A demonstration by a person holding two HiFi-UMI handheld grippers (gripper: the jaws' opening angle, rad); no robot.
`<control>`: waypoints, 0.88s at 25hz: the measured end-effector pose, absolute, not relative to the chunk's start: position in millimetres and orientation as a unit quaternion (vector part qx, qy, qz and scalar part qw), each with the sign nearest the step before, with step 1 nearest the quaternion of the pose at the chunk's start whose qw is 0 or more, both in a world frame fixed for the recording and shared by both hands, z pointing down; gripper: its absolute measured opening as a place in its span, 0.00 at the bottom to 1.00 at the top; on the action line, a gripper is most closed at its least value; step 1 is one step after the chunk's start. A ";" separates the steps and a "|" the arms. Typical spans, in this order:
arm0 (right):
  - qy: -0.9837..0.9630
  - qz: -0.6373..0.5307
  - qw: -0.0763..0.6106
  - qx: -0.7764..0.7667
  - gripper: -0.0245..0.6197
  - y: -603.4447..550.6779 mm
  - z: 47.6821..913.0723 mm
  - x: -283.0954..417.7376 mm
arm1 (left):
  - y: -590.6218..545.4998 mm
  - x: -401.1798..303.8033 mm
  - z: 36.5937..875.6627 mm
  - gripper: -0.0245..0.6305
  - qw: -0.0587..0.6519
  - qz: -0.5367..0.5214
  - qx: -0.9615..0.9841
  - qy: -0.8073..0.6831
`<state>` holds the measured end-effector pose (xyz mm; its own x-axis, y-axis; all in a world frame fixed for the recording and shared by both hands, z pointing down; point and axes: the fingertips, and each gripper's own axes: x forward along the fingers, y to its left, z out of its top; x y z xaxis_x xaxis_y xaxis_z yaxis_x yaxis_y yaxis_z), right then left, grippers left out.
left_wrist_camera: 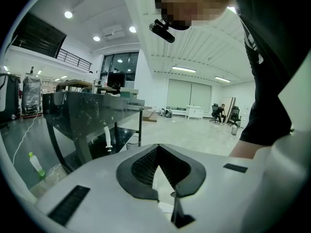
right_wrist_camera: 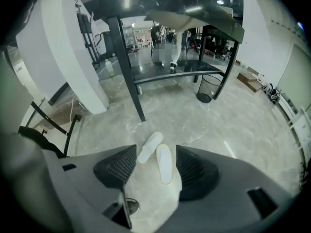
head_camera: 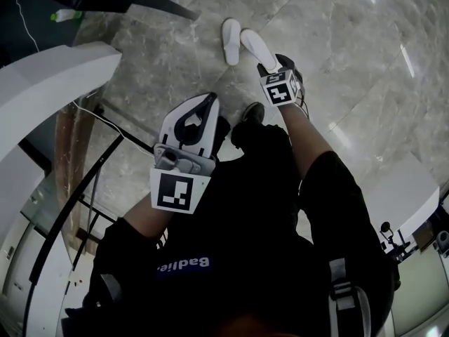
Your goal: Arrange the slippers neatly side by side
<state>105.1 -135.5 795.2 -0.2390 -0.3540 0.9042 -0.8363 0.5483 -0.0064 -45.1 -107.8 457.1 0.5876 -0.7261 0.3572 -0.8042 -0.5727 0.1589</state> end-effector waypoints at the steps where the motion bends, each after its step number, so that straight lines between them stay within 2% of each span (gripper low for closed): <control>1: -0.742 0.257 0.475 0.396 0.40 -135.6 810.3 106.2 | -108.6 -45.5 468.7 0.04 0.156 0.126 0.877 -0.436; 9: -0.726 0.266 0.519 0.364 0.40 -144.9 927.5 121.2 | -112.8 -46.2 556.9 0.04 0.154 0.118 0.879 -0.435; 22: -0.722 0.262 0.545 0.337 0.40 -159.4 1073.8 117.0 | -141.8 -45.7 671.5 0.04 0.112 0.052 0.888 -0.444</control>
